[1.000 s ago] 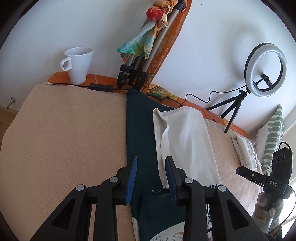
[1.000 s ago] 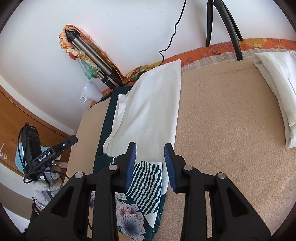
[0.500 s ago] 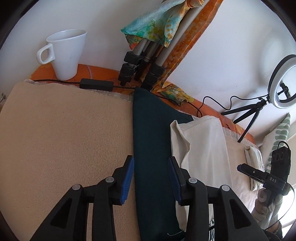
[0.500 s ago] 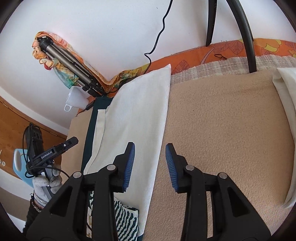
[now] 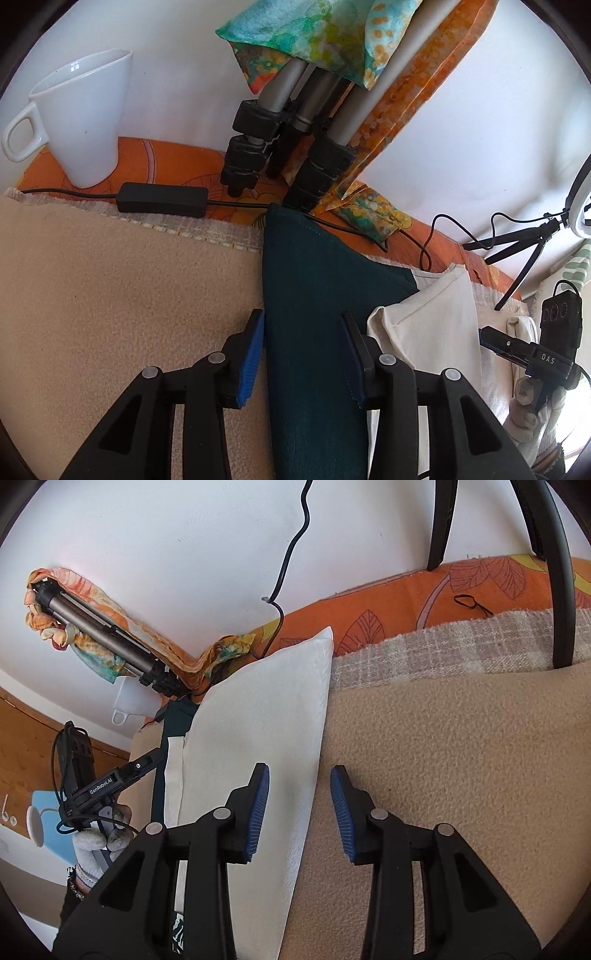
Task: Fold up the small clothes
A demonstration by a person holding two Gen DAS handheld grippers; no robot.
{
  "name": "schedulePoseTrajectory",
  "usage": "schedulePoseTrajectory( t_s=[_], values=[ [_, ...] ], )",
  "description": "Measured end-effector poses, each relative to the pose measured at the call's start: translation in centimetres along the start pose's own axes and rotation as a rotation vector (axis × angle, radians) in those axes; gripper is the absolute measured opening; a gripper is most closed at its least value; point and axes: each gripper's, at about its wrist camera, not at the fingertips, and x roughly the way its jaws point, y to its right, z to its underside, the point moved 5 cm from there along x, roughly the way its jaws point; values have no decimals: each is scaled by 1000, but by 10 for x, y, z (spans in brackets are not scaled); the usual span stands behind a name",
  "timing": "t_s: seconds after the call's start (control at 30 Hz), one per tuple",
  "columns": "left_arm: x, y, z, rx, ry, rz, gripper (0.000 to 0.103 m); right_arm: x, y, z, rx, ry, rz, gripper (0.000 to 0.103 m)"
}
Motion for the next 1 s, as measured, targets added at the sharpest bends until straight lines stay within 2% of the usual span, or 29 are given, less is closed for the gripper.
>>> schedulePoseTrajectory(
  t_s=[0.27, 0.4, 0.53, 0.6, 0.63, 0.77, 1.0],
  values=[
    [12, 2, -22, 7, 14, 6, 44, 13, 5, -33, 36, 30, -34, 37],
    [18, 5, -29, 25, 26, -3, 41, 21, 6, -44, 64, 46, -58, 37],
    [19, 6, -31, 47, 26, -22, 16, 29, 0, -48, 64, 54, -56, 36],
    [20, 8, -30, 57, 24, -12, 3, 34, -6, -47, 59, 46, -62, 22],
    [20, 9, -30, 57, 28, -10, 0, 35, -8, -46, 57, 42, -65, 10],
    [13, 17, -29, 72, 56, 16, 0, 28, -19, -45, 19, 74, -57, 5],
    [-18, 34, -23, 82, 88, 66, 0, -6, -34, -45, -13, 124, -68, 4]
  ],
)
